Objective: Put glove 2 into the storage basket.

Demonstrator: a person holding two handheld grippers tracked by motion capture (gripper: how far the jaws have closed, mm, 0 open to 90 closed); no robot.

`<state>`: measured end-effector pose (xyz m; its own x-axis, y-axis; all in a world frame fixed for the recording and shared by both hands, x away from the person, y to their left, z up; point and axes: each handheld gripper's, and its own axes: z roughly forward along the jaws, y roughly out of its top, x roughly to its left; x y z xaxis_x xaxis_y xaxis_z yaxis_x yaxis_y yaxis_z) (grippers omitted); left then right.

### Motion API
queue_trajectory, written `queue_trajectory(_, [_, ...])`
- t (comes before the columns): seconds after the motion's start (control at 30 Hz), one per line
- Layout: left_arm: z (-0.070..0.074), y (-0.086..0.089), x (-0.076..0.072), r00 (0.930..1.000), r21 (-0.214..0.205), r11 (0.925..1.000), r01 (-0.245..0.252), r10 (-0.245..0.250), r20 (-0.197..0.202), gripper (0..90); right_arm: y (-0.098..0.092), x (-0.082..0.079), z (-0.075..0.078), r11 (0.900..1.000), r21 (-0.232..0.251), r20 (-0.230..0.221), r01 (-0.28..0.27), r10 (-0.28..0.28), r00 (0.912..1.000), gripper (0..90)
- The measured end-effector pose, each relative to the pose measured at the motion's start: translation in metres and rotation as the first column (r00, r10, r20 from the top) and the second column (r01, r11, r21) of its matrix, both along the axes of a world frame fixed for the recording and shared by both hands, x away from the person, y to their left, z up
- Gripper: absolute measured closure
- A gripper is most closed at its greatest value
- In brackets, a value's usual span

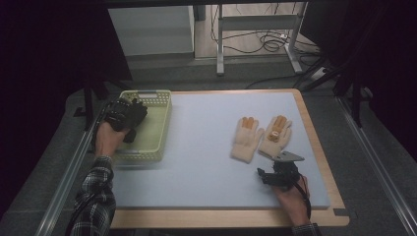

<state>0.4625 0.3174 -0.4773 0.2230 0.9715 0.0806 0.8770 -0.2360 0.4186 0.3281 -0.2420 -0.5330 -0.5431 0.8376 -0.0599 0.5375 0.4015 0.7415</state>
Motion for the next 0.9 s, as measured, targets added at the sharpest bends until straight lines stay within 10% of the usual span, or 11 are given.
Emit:
queue_trajectory(0.33, [-0.017,-0.002,0.021,0.996,0.089,0.9958,-0.018,0.026,-0.085,56.3,0.0,0.0,0.0,1.0,0.0,0.0,-0.001,0.001,1.0,22.5])
queue_trajectory(0.5, [-0.025,-0.003,0.021,0.9929,0.113,0.9932,-0.027,0.04,-0.112,33.8,0.0,0.0,0.0,1.0,-0.001,0.001,-0.001,0.001,1.0,22.5])
queue_trajectory(0.7, [-0.024,0.002,0.015,0.9928,0.033,0.9994,-0.013,0.017,-0.118,9.5,0.0,0.0,0.0,1.0,-0.002,0.002,-0.002,0.002,1.0,22.5])
queue_trajectory(0.9, [-0.016,0.008,0.006,0.997,-0.027,0.9996,-0.004,0.002,-0.078,3.9,0.0,0.0,0.0,1.0,-0.003,0.003,-0.003,0.003,1.0,22.5])
